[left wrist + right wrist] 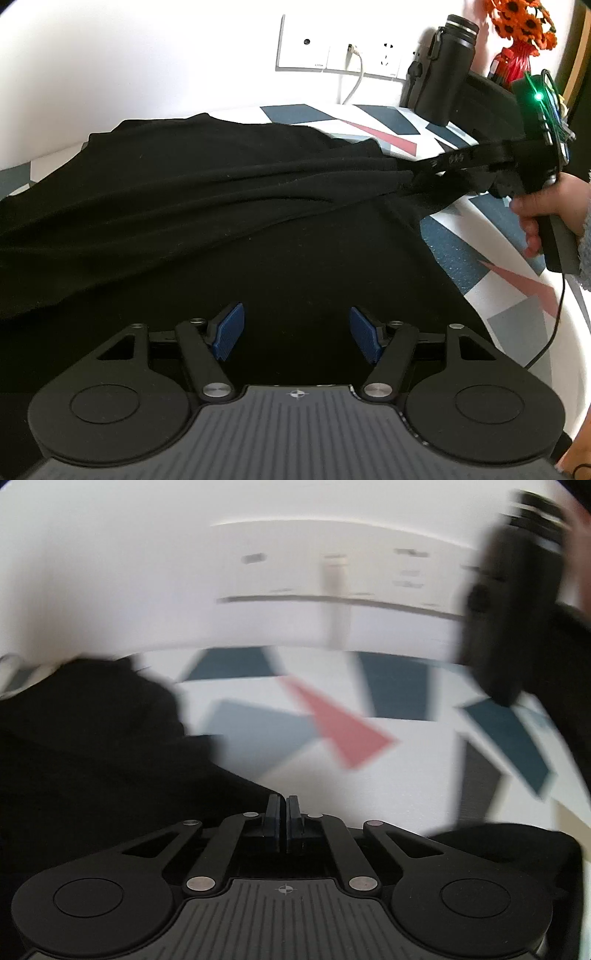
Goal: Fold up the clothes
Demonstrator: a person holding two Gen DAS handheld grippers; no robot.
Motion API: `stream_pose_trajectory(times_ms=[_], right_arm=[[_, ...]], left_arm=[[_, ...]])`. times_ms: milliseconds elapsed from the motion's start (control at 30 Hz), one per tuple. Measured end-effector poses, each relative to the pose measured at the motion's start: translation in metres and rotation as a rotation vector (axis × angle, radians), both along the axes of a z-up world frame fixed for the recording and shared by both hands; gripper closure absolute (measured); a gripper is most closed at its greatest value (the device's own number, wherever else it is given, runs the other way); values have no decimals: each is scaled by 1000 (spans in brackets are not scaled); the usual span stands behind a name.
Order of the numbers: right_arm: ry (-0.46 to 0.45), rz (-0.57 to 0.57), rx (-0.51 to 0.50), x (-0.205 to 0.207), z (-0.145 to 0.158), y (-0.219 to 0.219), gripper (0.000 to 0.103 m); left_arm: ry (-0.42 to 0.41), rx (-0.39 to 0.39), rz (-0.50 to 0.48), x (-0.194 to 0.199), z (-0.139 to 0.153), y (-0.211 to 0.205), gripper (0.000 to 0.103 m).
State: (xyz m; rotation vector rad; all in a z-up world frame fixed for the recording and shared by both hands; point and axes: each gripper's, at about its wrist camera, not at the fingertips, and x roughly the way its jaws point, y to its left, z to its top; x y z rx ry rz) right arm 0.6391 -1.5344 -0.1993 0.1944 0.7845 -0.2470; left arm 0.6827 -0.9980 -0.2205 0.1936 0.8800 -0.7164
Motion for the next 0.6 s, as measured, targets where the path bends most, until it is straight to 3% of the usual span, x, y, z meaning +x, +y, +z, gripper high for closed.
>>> stream_pose_trajectory(times_ms=[200,267,300,433,533,600], right_arm=[[-21,-201,95,-4,0,-23,96],[-40,-239,135,-5,6,-23,67],[-71,-245,163,-8,11,-22,63],[-186,-192,307,-20,25,-17,61],[-167,-76,423,-18,18,-8,62],[-155,-52,439,-11,9,-5,61]], left_arm=[[-1,0,-6,0,1,2,38],[-2,1,-10,0,2,2,38],[1,1,-7,1,3,4,38],[-44,10,69,6,13,23,38],[-103,38,151,13,20,46,38],[-133,62,207,22,23,61,38]])
